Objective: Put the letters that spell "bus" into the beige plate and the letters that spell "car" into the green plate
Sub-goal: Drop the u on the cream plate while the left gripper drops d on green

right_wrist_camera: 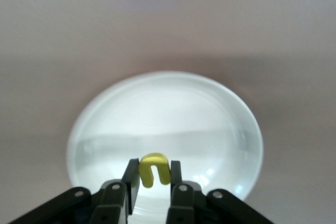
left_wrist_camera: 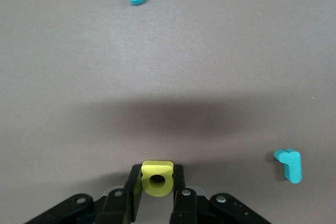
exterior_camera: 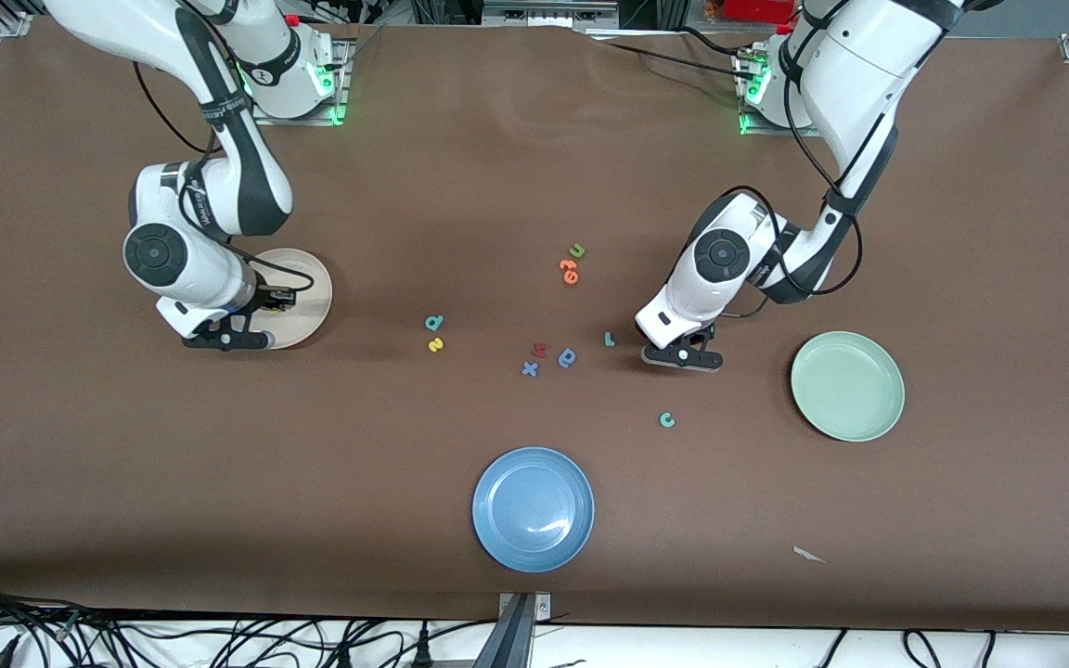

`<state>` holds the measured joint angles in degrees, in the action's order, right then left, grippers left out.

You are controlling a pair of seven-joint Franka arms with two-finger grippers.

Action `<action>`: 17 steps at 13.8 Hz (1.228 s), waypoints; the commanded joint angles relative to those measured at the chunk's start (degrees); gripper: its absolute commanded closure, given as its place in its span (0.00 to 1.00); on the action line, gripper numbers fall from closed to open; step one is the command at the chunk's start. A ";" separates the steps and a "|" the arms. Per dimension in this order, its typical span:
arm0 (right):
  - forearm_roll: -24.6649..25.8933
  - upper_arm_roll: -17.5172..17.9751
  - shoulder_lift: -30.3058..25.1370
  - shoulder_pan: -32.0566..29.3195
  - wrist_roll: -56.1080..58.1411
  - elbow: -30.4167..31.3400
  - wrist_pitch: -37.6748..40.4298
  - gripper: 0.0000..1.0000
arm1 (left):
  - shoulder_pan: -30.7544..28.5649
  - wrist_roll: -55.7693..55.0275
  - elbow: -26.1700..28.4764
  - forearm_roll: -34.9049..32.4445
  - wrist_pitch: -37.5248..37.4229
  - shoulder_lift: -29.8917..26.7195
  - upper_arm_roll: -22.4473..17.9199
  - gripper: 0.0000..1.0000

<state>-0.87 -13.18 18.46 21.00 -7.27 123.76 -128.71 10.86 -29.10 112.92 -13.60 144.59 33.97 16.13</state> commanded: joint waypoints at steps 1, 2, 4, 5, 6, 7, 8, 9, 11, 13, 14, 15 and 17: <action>-0.27 -0.36 0.43 0.36 1.29 3.15 -1.19 0.20 | -2.85 4.28 -5.67 -2.48 -10.25 -1.00 0.04 0.85; -0.27 -0.36 0.35 0.45 1.20 2.80 -1.02 0.01 | -3.99 7.36 -8.13 -2.48 -14.73 -1.01 0.04 0.85; -0.27 0.08 -0.62 0.88 -0.63 0.88 -0.23 0.01 | -7.41 14.47 -12.10 -2.48 -20.47 -1.01 0.04 0.85; -0.44 0.95 -0.71 1.32 -3.60 -0.96 1.60 0.01 | -9.43 18.16 -12.46 -2.48 -21.36 -1.01 -0.05 0.85; -0.71 3.40 -0.71 1.42 -6.59 -2.98 2.67 0.01 | -11.37 21.85 -12.47 -2.65 -21.37 -0.92 -0.22 0.85; -0.80 6.12 -0.27 1.59 -9.75 -4.48 2.33 0.01 | -13.30 25.46 -12.47 -4.31 -21.19 -0.92 -0.40 0.85; -0.97 7.97 0.34 1.68 -14.66 -6.15 1.89 0.01 | -15.41 27.49 -12.47 -7.37 -21.19 -0.92 -0.31 0.85; -0.97 9.99 2.00 2.20 -20.80 -8.34 1.89 0.01 | -16.99 28.47 -12.47 -9.75 -21.02 -0.83 -0.22 0.85; -0.89 12.73 4.46 3.78 -31.44 -11.60 0.58 0.09 | -18.32 30.93 -12.47 -15.72 -20.49 0.65 -0.40 0.84; -0.97 13.09 6.58 6.50 -40.33 -12.84 -1.79 0.41 | -19.91 31.73 -12.38 -20.22 -20.22 0.84 -0.31 0.42; -0.97 13.09 7.98 7.73 -45.59 -12.93 -3.89 0.47 | -19.82 32.17 -12.38 -20.76 -20.22 0.93 -0.22 0.00; -0.97 13.18 9.56 9.05 -50.34 -13.02 -7.05 0.47 | -19.91 31.56 -12.46 -19.11 -20.22 0.93 -0.05 0.00; -0.97 13.27 11.33 10.55 -55.12 -13.02 -11.20 0.47 | -19.82 29.81 -13.60 -8.87 -20.22 0.84 0.22 0.00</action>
<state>-1.29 0.18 27.30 30.45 -57.90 112.39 -137.47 -8.73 1.15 100.58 -28.88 124.54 35.00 15.62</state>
